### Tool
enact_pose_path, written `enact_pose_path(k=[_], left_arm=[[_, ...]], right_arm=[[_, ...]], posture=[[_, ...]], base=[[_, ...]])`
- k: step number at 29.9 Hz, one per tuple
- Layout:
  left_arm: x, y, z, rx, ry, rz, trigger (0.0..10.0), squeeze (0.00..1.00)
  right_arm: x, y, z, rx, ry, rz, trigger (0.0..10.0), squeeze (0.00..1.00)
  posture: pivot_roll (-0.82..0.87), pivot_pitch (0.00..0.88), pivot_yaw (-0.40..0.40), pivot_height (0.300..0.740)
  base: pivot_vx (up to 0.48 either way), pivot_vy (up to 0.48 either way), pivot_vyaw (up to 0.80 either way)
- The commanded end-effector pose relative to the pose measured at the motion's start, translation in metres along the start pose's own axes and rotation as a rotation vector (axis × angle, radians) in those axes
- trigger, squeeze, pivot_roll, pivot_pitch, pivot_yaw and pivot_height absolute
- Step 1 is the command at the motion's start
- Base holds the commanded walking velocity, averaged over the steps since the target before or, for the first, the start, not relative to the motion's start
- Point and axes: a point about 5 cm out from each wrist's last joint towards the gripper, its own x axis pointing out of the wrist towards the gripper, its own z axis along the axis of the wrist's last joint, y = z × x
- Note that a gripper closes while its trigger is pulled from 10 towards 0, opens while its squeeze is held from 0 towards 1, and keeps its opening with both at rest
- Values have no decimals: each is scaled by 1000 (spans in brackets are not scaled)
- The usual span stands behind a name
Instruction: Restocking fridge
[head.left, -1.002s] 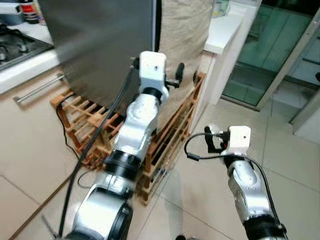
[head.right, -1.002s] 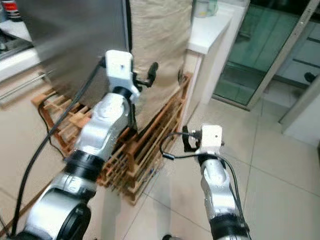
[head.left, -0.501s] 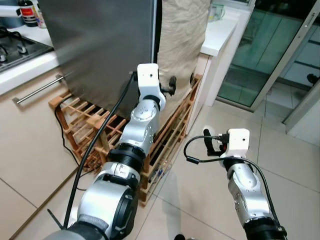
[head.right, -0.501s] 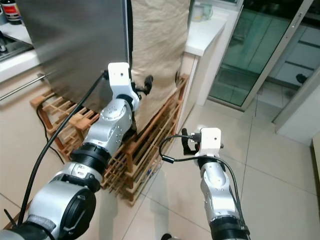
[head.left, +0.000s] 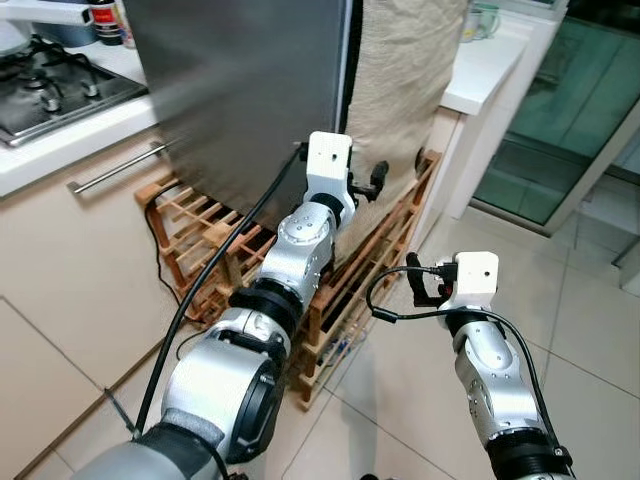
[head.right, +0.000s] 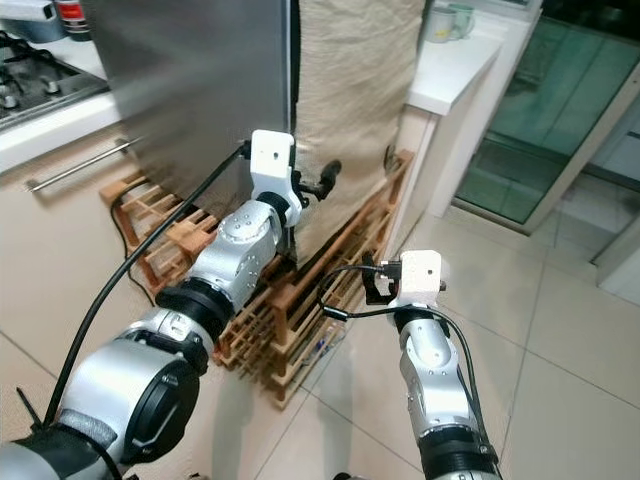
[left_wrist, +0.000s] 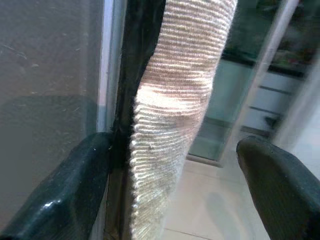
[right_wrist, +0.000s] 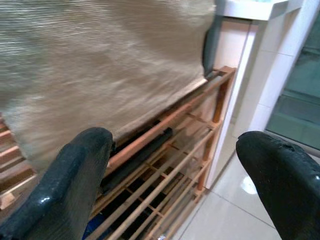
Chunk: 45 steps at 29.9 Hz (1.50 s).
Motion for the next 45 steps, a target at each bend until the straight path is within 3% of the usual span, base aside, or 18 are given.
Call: enact_pose_path(k=[1, 2, 4, 10, 13, 16, 23, 26, 29, 30, 34, 35, 36, 38, 41, 42, 43, 45], left_arm=[[10, -95, -4, -68, 42, -372, 10000, 0], [7, -110, -11, -81, 79, -471, 10000, 0], [1, -148, 4, -124, 22, -691, 10000, 0], [-5, -177, 30, -174, -86, -845, 10000, 0], [-5, -176, 32, -184, -100, -851, 10000, 0], [-3, -163, 34, -219, -101, -821, 10000, 0], [-11, -170, 41, -224, -130, -891, 10000, 0], [-12, -132, 44, -206, -152, -781, 10000, 0], [-26, -84, 45, -179, -179, -694, 10000, 0], [-26, -84, 45, -179, -179, -694, 10000, 0], [-82, 7, 39, -88, -119, -598, 10000, 0], [-82, 7, 39, -88, -119, -598, 10000, 0], [-91, 19, 39, -78, -109, -573, 10000, 0], [-105, 50, 40, -72, -114, -392, 10000, 0], [-112, 100, 36, -106, -164, 61, 10000, 0], [-112, 100, 36, -106, -164, 61, 10000, 0], [-115, 109, 35, -108, -173, 164, 10000, 0], [-115, 109, 35, -108, -173, 164, 10000, 0]], right_arm=[[-2, -4, -2, 8, 10, -20, 10000, 12], [-6, -7, -4, 17, 17, -34, 10000, 12], [-31, -24, -26, 36, 104, -91, 10000, 12], [-51, -47, -33, 28, 144, -145, 10000, 12], [-59, -52, -34, -2, 152, -127, 10000, 12], [-68, -53, -38, -38, 176, -100, 10000, 4], [-65, -50, -41, -40, 192, -68, 10000, 4], [-53, -40, -43, -30, 190, 50, 10000, 0], [-41, -33, -46, 1, 196, 113, 10000, 0], [-41, -33, -46, 1, 196, 113, 10000, 0], [-21, -12, -23, 74, 146, 204, 10000, 0], [-21, -12, -23, 74, 146, 204, 10000, 0], [-19, -7, -20, 82, 141, 232, 10000, 0], [-11, 8, -14, 88, 130, 294, 10000, 0], [7, 25, 0, 99, 89, 338, 10000, 0], [7, 25, 0, 99, 89, 338, 10000, 0], [11, 28, 3, 96, 79, 347, 10000, 0], [11, 28, 3, 96, 79, 347, 10000, 0]], posture=[[-92, 0, -32, 740], [-90, 0, -35, 740], [-85, 0, -51, 740], [-114, 0, -48, 740], [-116, 0, -50, 740], [-116, 0, -50, 740], [-117, 0, -43, 740], [-116, 0, -38, 740], [-110, 0, -32, 740], [-110, 0, -32, 740], [-59, 0, -44, 740], [-59, 0, -44, 740], [-59, 0, -44, 740], [-23, 0, -55, 740], [-8, 0, -55, 740], [-8, 0, -55, 740], [-7, 0, -55, 740], [-7, 0, -55, 740]], base=[[0, 0, 0], [0, 0, 0], [0, 0, 0], [0, 0, 0], [0, 0, 0], [0, 0, 0], [0, 0, 0], [0, 0, 0], [0, 0, 0], [0, 0, 0], [0, 0, 0], [0, 0, 0], [0, 0, 0], [0, 0, 0], [0, 0, 0], [0, 0, 0], [0, 0, 0], [0, 0, 0]])
